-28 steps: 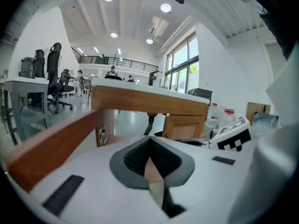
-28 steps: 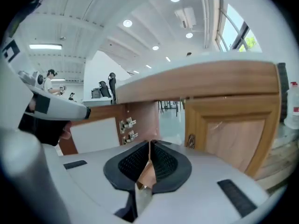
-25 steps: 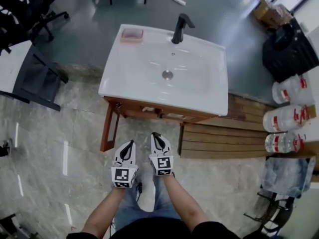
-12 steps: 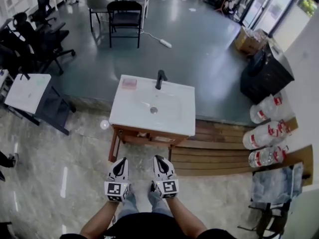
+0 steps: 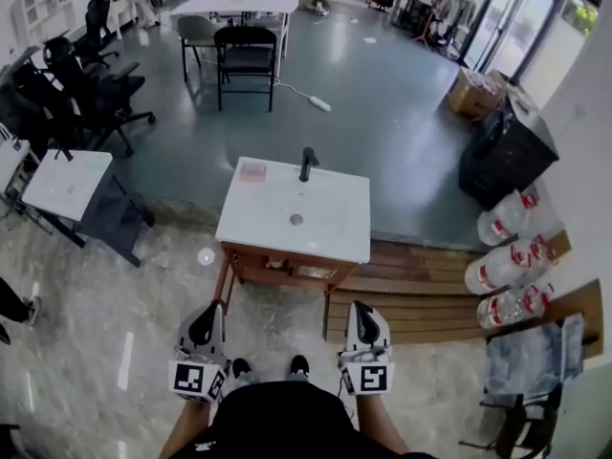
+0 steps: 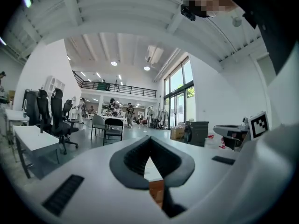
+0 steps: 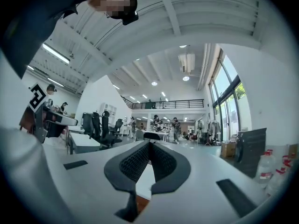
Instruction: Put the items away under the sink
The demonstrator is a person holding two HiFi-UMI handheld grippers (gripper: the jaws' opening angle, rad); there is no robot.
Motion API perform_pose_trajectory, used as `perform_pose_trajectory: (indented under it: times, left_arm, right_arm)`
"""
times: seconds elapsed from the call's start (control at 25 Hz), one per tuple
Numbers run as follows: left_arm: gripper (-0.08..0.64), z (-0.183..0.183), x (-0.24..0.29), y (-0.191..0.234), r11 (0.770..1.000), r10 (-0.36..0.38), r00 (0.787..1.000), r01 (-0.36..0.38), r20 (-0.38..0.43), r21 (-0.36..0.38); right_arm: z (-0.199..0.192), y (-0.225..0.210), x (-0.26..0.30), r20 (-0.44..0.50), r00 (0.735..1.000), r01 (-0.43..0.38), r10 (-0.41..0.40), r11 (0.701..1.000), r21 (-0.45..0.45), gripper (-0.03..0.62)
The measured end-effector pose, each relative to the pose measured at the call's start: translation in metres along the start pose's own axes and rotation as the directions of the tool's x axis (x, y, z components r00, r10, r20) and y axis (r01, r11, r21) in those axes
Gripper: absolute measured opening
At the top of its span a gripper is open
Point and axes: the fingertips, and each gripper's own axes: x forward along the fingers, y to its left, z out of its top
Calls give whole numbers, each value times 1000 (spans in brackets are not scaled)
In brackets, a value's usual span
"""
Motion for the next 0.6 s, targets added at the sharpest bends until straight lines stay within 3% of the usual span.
perform_pose_trajectory:
  times: [0.36, 0.6]
  left_arm:
    - [6, 25, 1, 9, 1000, -12, 999, 11, 50, 25]
    - [5, 26, 1, 7, 999, -39, 998, 38, 51, 22]
  right_arm:
    - [23, -7, -11, 67, 995, 67, -68, 998, 21, 14]
    - [25, -4, -15, 64, 994, 85, -86, 996, 20, 14]
